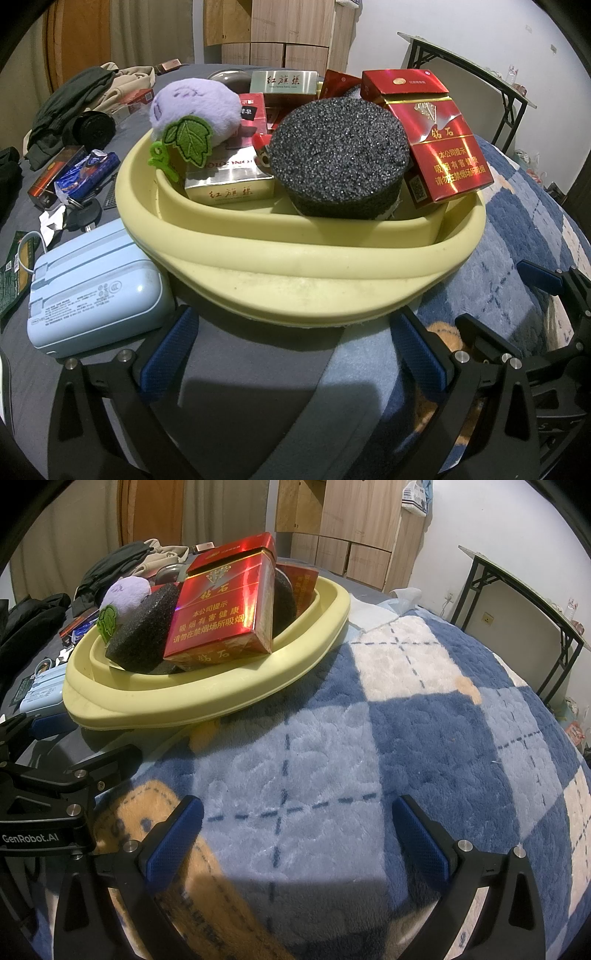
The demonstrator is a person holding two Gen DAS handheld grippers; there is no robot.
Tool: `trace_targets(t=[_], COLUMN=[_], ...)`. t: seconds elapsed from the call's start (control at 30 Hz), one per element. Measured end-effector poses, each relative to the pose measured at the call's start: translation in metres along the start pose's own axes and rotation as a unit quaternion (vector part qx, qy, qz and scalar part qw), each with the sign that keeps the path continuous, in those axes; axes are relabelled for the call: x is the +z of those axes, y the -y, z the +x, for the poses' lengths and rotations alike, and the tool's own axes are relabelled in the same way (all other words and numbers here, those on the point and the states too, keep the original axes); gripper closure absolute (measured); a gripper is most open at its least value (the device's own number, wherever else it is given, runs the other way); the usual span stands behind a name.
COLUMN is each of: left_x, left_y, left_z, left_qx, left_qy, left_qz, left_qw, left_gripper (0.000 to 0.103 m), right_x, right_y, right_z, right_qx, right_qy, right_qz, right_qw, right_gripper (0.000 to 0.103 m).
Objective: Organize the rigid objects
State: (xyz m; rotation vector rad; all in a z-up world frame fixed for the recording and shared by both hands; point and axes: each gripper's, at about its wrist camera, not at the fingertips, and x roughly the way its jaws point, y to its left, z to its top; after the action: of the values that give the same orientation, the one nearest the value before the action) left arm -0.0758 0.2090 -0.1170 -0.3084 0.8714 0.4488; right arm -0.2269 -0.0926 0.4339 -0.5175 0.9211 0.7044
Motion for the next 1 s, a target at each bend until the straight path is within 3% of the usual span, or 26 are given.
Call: trace_targets(t=[1.0], left_x=[0.0011], left_y=[-0.0022], left_z=[0.0021], left_qx=[0.000], left_qy=[0.000], left_qz=[0.000], left_qw=[1.0000], left_gripper=[0.000], right_x=[-0.0003], right_y=[-0.0003], right_z=[0.0002], right_qx=[0.000], right_qy=[0.000], right_qz=[0.000], right_qw=[1.000], right_gripper=[0.000])
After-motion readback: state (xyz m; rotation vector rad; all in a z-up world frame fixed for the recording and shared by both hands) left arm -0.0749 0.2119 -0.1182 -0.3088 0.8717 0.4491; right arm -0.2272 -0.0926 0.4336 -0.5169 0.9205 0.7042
